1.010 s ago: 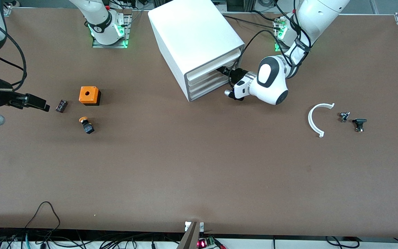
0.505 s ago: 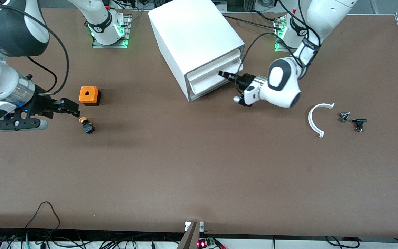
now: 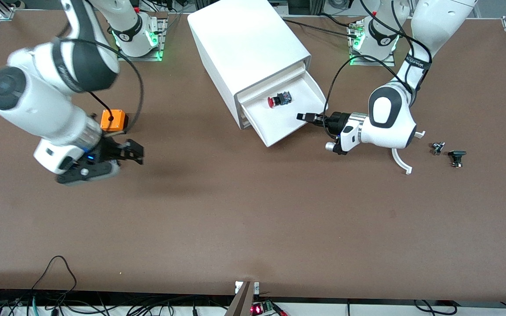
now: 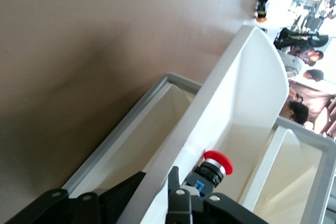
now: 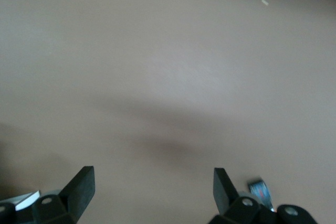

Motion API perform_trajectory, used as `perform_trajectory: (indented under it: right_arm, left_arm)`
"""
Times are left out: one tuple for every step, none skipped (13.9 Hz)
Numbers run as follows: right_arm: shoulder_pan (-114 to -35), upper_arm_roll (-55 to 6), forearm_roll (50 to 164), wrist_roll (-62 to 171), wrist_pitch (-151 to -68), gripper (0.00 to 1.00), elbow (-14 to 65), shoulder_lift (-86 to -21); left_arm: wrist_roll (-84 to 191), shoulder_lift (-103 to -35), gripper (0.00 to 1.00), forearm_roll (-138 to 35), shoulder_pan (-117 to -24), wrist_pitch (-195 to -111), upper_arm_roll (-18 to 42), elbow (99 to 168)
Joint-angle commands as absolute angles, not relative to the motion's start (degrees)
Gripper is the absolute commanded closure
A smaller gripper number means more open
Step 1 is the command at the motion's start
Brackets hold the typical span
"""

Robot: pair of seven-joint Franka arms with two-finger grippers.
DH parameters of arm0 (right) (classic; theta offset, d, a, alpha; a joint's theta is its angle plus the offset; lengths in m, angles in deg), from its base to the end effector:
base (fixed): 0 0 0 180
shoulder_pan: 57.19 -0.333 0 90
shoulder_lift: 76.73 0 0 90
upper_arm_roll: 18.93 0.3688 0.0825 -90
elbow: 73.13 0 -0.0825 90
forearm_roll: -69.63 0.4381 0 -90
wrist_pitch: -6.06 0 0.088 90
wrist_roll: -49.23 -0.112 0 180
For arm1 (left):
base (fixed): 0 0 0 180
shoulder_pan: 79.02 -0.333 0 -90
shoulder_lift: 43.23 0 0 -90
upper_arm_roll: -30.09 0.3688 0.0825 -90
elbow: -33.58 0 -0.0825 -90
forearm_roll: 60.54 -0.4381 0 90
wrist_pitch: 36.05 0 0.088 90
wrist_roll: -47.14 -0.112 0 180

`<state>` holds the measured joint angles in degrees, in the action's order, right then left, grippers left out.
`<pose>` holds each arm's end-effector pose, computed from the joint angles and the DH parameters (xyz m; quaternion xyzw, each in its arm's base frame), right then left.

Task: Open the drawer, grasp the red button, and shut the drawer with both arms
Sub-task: 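Release the drawer and withdraw the left gripper while the right gripper reaches over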

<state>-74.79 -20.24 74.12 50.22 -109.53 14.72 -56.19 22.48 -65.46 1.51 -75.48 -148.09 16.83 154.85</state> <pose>0.7176 0.2173 0.4896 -0.9881 -0.1363 -0.0580 0.0404 0.5487 -0.2301 0.2323 0.8626 0.0053 -0.2070 0.4617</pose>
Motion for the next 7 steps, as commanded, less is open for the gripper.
perform_trajectory:
  right_arm:
    - [-78.1, -20.0, 74.8, 55.5, -113.2, 0.00, 13.4, -54.9]
    - [-78.8, -20.0, 74.7, 58.3, -113.3, 0.00, 13.4, -55.0]
    - [-79.5, -19.9, 74.8, 63.0, -113.3, 0.00, 13.4, -55.3]
    - [-81.1, -19.9, 75.1, 66.7, -114.0, 0.00, 13.3, -55.0]
    - [-82.4, -19.8, 75.1, 67.6, -116.8, 0.00, 12.2, -54.5]
    - [-84.2, -19.6, 75.0, 67.9, -120.1, 0.00, 10.7, -52.7]
    - [-85.8, -19.5, 74.9, 67.9, -121.2, 0.00, 8.7, -51.1]
  left_arm:
    - [24.2, -64.8, 0.00, 0.5, -76.8, -151.4, 18.0, 153.4]
    - [24.2, -63.6, 0.00, 0.5, -76.9, -152.3, 18.0, 153.4]
    - [24.2, -62.2, 0.00, 0.2, -77.1, -154.6, 18.0, 153.4]
    - [24.3, -60.9, 0.00, -1.5, -77.8, -157.0, 18.1, 153.4]
    - [24.3, -59.2, 0.00, -3.6, -79.4, -158.9, 18.4, 153.4]
    - [24.4, -57.3, 0.00, -4.9, -81.6, -159.4, 18.7, 153.4]
    - [24.3, -55.5, 0.00, -5.0, -84.4, -159.4, 19.5, 153.4]
